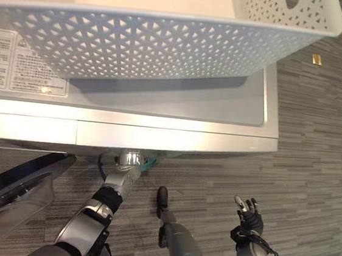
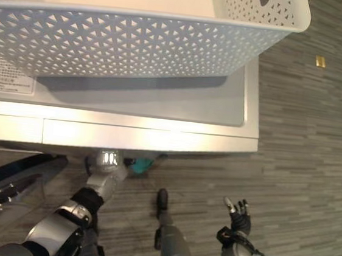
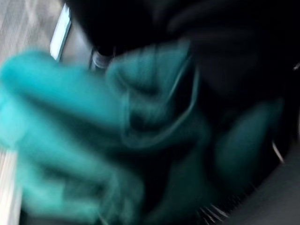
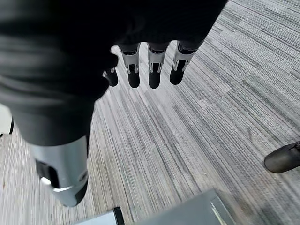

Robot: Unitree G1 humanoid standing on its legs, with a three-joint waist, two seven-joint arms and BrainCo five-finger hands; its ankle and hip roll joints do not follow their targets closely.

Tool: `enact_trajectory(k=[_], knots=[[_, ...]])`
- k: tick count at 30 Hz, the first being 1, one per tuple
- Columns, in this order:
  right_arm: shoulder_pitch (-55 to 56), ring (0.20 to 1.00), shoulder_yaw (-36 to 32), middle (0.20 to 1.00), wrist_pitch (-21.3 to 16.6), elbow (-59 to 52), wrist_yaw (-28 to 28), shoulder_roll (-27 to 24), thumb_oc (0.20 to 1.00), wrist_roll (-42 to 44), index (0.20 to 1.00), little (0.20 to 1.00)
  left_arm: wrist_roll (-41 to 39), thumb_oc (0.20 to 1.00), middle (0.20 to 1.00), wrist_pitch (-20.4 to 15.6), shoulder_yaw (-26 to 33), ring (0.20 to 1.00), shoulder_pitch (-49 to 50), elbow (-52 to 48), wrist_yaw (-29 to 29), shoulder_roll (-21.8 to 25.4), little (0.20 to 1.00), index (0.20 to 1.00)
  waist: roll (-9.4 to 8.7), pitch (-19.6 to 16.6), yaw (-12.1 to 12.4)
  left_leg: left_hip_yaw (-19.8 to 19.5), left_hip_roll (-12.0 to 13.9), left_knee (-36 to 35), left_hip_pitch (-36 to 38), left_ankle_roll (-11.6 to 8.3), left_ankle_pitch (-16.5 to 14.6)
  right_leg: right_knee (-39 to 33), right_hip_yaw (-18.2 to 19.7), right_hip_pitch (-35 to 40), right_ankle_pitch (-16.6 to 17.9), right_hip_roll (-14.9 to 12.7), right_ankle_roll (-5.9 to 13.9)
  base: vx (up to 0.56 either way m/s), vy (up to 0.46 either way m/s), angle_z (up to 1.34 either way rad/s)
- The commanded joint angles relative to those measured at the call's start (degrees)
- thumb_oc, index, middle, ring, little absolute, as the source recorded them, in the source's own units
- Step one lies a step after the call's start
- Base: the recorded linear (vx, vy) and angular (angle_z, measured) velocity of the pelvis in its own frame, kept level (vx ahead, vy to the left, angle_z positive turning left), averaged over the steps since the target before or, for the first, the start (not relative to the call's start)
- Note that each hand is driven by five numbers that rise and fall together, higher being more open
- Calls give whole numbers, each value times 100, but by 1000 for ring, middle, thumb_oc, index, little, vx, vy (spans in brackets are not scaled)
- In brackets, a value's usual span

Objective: Grab the laundry basket,head to the washer,open it,put in the laundry and shut it.

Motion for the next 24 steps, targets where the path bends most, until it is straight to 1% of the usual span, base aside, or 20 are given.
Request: enact_trajectory(k=[1,2,3,4,6,7,8,10,11,12,13,14,16,17,18,19,20,22,24], knots=[[-40,1000,-13,1000,-345,-235,-197,-268,1000,-68,1000,1000,-637,200,200,-1336,884,200,-1678,-133,851,182,200,200,-339,-59,3,-147,155,21,-101,135,-69,988,124,-392,-478,22,33,-74,-40,-5],[-41,1000,-13,1000,-345,-234,-197,-268,1000,-68,1000,1000,-637,200,200,-1336,885,200,-1678,-133,851,182,200,200,-339,-57,3,-147,155,21,-100,135,-69,988,124,-391,-478,22,33,19,-39,-4],[-175,1000,71,1000,-369,-167,-119,-382,1000,-101,1000,1000,-523,200,200,-1445,1016,200,-2025,-195,1039,401,200,200,-421,-102,-45,-78,192,21,-12,122,-108,997,151,-367,-474,55,50,19,-39,-10],[-222,1000,94,1000,-386,-160,-98,-419,1000,-93,1000,1000,-529,200,200,-1502,1106,200,-2178,-206,1085,523,200,200,-459,-114,-62,-45,208,21,27,116,-126,1000,182,-359,-471,75,56,19,-39,-16],[-223,1000,94,1000,-387,-159,-98,-419,1000,-92,1000,1000,-530,200,200,-1502,1106,200,-2180,-205,1084,524,200,200,-460,-111,-60,-43,208,21,30,116,-126,1000,183,-357,-471,75,56,12,-22,-21],[-209,1000,58,1000,-471,-193,40,-598,1000,-127,1000,1000,302,200,200,-1023,845,200,-2307,-114,1123,1129,200,200,-516,-170,-78,31,259,21,107,98,-136,989,224,-333,-446,104,63,22,-44,-15],[-194,1000,25,1000,-492,-190,100,-678,1000,-158,1000,1000,1022,200,200,-550,502,200,-2294,54,1019,1384,200,200,-523,-170,-72,45,274,21,122,93,-122,985,221,-322,-431,105,64,23,-47,-20],[-145,1000,-147,1000,-511,-324,196,-900,1000,-191,1000,1000,2074,200,200,20,-98,200,-2170,302,692,1802,200,200,-526,-164,-59,60,292,21,141,87,-100,971,201,-292,-407,106,69,4,-14,-17],[-95,1000,-229,1000,-528,-377,231,-977,1000,-185,1000,1000,2583,200,200,211,-411,200,-2051,349,524,1988,200,200,-512,-151,-36,53,297,21,143,86,-91,968,183,-279,-401,99,74,3,-5,-3],[-95,1000,-229,1000,-528,-377,231,-977,1000,-185,1000,1000,2583,200,200,211,-411,200,-2051,349,524,1988,200,200,-513,-150,-36,54,297,21,143,86,-91,968,183,-278,-401,99,74,12,-13,-3],[-29,1000,-317,1000,-544,-462,350,-1051,1000,-113,1000,1000,3391,200,200,404,-898,200,-1775,262,179,2252,200,200,-467,-127,32,-1,291,21,88,87,-73,961,113,-272,-404,75,79,0,0,0],[-28,1000,-317,1000,-544,-463,350,-1051,1000,-113,1000,1000,3391,200,200,405,-897,200,-1773,261,180,2252,200,200,-466,-128,31,-2,291,21,87,87,-72,961,112,-272,-404,74,79,0,0,0],[24,1000,-394,1000,-590,-531,521,-989,1000,105,1000,1000,4011,200,200,482,-1161,200,-1338,-40,-25,2380,200,200,-414,-45,129,-84,281,21,5,81,-46,950,20,-265,-412,46,80,1,-9,3],[24,1000,-394,1000,-590,-531,521,-989,1000,105,1000,1000,4011,200,200,482,-1161,200,-1338,-40,-25,2380,200,200,-414,-45,129,-84,281,21,5,81,-46,950,20,-265,-412,46,80,-10,-26,12],[52,1000,-412,1000,-643,-657,655,-998,1000,258,1000,1000,4270,247,247,495,-1225,247,-1070,-157,-112,2360,247,247,-402,17,193,-135,279,21,-76,78,-27,943,-43,-282,-412,26,81,-12,-15,16],[53,1000,-405,1000,-652,-707,693,-1024,1000,307,1000,1000,4348,288,288,513,-1259,288,-990,-124,-159,2323,288,288,-400,35,213,-163,275,21,-114,81,-20,943,-60,-297,-415,21,79,-18,-17,19],[66,1000,-408,1000,-678,-788,735,-1052,1000,358,1000,1000,4443,294,294,523,-1320,294,-899,-104,-228,2294,294,294,-401,66,233,-193,273,21,-174,81,-7,945,-89,-323,-418,11,77,-16,-9,17],[87,1000,-409,1000,-681,-861,771,-1063,1000,390,1000,1000,4479,294,294,524,-1334,294,-865,-84,-261,2272,294,294,-408,89,241,-211,267,21,-207,82,-4,936,-103,-339,-415,5,78,-15,-13,9],[99,1000,-437,1000,-724,-825,955,-1174,1000,588,1000,1000,4364,263,263,446,-1316,263,-883,-43,-366,2211,263,263,-439,144,235,-272,271,21,-343,73,20,910,-164,-392,-393,-10,84,-20,-23,13]])
